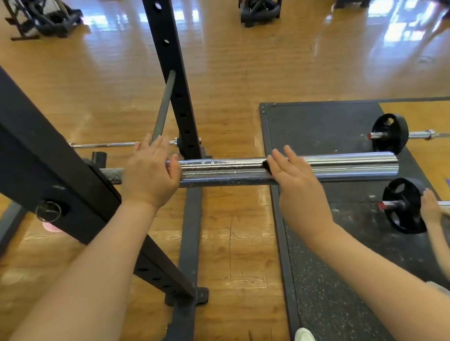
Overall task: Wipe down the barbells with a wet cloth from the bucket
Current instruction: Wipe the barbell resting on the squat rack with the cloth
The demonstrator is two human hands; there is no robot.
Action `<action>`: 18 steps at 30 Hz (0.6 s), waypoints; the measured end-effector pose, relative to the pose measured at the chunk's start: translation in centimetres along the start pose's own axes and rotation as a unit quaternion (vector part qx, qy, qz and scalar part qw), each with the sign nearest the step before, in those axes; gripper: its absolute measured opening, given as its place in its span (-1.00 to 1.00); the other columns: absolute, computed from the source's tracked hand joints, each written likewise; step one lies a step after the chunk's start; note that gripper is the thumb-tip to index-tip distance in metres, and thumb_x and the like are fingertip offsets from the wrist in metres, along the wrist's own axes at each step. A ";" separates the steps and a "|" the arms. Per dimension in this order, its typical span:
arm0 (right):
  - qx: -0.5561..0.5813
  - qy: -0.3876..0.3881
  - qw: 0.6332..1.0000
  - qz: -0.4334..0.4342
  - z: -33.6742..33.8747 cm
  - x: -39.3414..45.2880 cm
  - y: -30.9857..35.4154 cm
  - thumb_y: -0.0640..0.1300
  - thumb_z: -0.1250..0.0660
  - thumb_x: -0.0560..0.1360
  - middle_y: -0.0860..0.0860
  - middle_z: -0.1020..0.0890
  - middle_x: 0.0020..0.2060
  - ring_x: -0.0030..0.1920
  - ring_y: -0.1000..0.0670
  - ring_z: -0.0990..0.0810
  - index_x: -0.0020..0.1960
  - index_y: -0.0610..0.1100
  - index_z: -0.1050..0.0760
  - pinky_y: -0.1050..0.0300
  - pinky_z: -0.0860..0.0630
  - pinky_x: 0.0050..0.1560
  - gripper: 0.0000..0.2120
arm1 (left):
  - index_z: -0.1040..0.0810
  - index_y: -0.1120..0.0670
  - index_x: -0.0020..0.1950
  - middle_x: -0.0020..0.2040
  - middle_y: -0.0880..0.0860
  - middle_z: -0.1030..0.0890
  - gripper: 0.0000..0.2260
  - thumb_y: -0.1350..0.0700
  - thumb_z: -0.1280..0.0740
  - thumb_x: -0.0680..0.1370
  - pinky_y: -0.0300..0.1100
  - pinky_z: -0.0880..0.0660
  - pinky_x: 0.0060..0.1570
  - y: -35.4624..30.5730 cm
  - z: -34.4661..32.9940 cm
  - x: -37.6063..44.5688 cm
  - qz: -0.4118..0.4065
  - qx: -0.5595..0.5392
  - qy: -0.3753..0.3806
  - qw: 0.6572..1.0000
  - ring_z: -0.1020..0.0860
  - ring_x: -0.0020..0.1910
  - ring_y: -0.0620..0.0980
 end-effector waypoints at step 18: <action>0.001 -0.041 0.994 -0.104 1.4 -1.5 -3.5 -0.65 -0.19 0.32 -0.26 -0.38 0.36 0.42 -0.29 -0.22 0.35 -0.35 -0.37 -0.16 -0.03 0.41 -0.38 | -0.44 0.29 0.33 0.30 0.25 -0.49 -0.44 -0.04 0.05 0.54 0.08 -0.22 0.38 0.0 0.0 0.0 -0.004 0.007 -0.010 1.000 -0.37 0.38 0.23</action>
Point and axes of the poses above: each hand's wrist, its own x-axis towards the middle knuckle, its own z-axis out of the back of the hand, y = z × x, the point moved 4 cm from there along x, towards the middle knuckle
